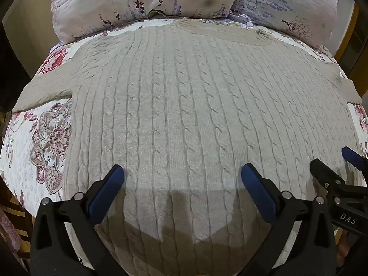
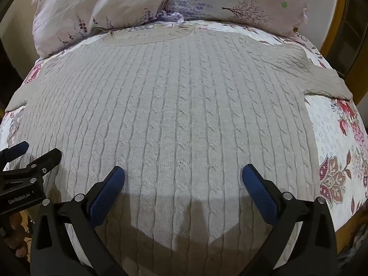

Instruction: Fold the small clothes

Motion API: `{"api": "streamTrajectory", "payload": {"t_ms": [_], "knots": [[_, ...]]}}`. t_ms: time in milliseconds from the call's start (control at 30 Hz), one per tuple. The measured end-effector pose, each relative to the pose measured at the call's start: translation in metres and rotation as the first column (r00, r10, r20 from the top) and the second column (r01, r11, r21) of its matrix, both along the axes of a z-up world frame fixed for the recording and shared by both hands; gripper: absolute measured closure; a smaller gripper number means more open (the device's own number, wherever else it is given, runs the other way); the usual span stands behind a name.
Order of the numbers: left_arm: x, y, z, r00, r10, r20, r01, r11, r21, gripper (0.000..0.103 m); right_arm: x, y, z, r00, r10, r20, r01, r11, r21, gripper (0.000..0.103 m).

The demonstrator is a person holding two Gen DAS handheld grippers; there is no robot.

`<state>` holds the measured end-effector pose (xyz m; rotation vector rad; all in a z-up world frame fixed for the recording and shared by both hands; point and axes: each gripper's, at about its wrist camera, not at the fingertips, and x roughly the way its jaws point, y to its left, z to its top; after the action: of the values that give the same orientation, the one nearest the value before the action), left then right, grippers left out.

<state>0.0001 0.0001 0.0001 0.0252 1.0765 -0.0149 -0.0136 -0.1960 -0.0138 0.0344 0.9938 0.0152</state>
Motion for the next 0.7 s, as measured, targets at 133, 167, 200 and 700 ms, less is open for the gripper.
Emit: {"api": "streamTrajectory", "payload": {"t_ms": [133,167,200,700], "knots": [[-0.0003,-0.0003,0.0003,1.000,-0.001,0.008,0.001,1.000,0.005,0.002,-0.0008,-0.0002,0.0003,1.000,0.000,0.004,0.000,1.000,-0.001,0.001],[-0.0003,-0.0002,0.0003,1.000,-0.001,0.009,0.001,1.000,0.003,0.002,-0.0008,-0.0003,0.0004,1.000,0.001,0.004,-0.001,1.000,-0.001,0.001],[-0.0003,-0.0003,0.0003,1.000,-0.001,0.009,0.001,1.000,0.005,0.002,-0.0008,-0.0003,0.0005,1.000,0.001,0.003,-0.001,1.000,-0.001,0.001],[-0.0003,-0.0002,0.0002,1.000,-0.001,0.007,0.001,1.000,0.003,0.002,-0.0011,-0.0001,0.0006,1.000,0.000,0.005,0.000,1.000,-0.001,0.001]]}}
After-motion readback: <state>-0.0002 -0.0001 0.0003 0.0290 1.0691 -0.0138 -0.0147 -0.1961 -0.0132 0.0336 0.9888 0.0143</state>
